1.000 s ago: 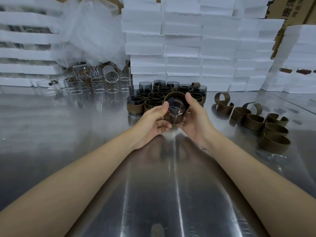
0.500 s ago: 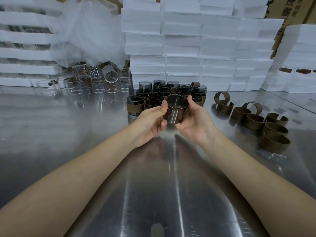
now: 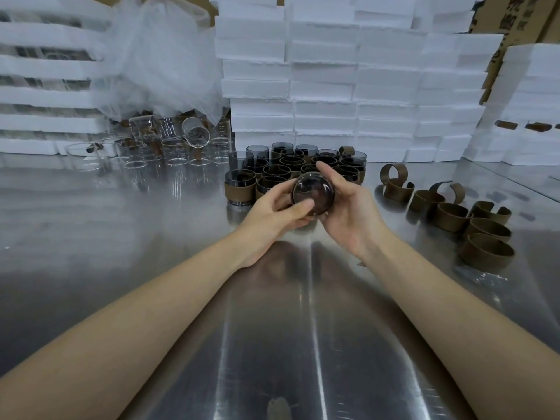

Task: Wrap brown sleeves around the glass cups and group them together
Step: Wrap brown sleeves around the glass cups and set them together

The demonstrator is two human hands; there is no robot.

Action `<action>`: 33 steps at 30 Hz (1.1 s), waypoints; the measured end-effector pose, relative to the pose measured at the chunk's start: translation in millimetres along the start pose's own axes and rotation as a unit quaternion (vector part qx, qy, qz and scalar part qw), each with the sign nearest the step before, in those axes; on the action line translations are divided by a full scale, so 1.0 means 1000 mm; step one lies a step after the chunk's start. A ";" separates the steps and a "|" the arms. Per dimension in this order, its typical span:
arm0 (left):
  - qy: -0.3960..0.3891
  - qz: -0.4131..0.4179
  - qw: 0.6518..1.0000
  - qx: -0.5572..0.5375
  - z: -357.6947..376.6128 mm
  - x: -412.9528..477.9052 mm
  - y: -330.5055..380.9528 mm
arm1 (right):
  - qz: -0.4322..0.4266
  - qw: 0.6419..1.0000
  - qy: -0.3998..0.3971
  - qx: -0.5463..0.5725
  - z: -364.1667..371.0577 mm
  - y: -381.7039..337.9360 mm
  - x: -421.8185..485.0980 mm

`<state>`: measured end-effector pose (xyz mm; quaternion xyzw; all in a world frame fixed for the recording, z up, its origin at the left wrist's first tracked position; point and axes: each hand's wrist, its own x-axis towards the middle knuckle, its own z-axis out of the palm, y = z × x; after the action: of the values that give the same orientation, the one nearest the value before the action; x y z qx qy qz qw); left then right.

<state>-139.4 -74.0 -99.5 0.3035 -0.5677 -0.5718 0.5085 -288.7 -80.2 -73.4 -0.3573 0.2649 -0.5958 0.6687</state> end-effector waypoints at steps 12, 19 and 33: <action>0.075 0.174 0.972 0.137 -0.004 0.002 -0.004 | 0.089 0.991 -0.047 -0.083 0.005 0.011 -0.007; 0.065 0.174 0.974 0.132 -0.007 0.003 -0.004 | 0.079 0.992 -0.031 -0.090 0.008 0.016 -0.006; 0.046 0.154 0.980 0.113 -0.004 -0.001 0.001 | 0.064 0.995 0.005 -0.078 0.012 0.017 -0.005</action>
<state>-135.5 -74.2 -99.2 0.2934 -0.6449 -0.4041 0.5785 -270.2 -73.1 -80.2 -0.3875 0.3364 -0.5315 0.6739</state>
